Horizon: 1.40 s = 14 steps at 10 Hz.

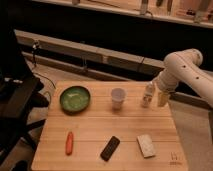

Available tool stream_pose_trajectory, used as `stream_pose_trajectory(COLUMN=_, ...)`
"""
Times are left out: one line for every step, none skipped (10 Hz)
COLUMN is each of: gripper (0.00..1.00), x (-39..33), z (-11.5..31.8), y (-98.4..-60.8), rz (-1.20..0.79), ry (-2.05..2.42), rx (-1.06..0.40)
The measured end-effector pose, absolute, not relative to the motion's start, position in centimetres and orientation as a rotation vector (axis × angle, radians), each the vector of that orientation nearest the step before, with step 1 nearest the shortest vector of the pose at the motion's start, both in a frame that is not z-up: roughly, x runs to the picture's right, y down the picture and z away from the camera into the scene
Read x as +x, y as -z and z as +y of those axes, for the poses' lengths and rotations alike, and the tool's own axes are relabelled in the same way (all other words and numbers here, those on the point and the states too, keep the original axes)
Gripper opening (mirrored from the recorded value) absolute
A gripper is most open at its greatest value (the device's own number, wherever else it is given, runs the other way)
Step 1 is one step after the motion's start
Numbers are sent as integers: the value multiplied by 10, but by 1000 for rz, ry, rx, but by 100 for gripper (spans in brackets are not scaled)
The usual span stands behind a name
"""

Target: Knock the bottle over

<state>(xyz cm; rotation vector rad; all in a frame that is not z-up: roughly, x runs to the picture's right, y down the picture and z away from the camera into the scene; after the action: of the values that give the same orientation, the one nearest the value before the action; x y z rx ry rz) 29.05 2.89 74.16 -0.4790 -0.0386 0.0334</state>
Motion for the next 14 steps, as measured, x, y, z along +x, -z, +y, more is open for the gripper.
stream_pose_trajectory(gripper=80, x=291, z=27, y=-743, rz=-41, ry=-31, rx=-476)
stream_pose_trajectory(gripper=80, x=290, z=25, y=-745, rz=-43, ry=-30, rx=-474)
stream_pose_trajectory(gripper=80, x=291, z=24, y=-746, rz=-45, ry=-29, rx=-472)
stream_pose_trajectory(gripper=80, x=291, z=22, y=-748, rz=-46, ry=-28, rx=-470)
stream_pose_trajectory(gripper=80, x=291, z=21, y=-749, rz=-49, ry=-25, rx=-467)
stream_pose_trajectory(gripper=80, x=291, z=19, y=-751, rz=-51, ry=-24, rx=-463)
stream_pose_trajectory(gripper=80, x=292, z=17, y=-752, rz=-53, ry=-22, rx=-460)
stream_pose_trajectory(gripper=80, x=292, z=16, y=-754, rz=-56, ry=-20, rx=-458)
stream_pose_trajectory(gripper=80, x=293, z=15, y=-755, rz=-57, ry=-17, rx=-455)
stream_pose_trajectory(gripper=80, x=294, z=14, y=-756, rz=-58, ry=-16, rx=-453)
stream_pose_trajectory(gripper=80, x=294, z=13, y=-758, rz=-59, ry=-15, rx=-452)
stream_pose_trajectory(gripper=80, x=294, z=11, y=-759, rz=-61, ry=-13, rx=-450)
stream_pose_trajectory(gripper=80, x=294, z=11, y=-760, rz=-62, ry=-13, rx=-448)
stream_pose_trajectory(gripper=80, x=294, z=10, y=-761, rz=-65, ry=-11, rx=-446)
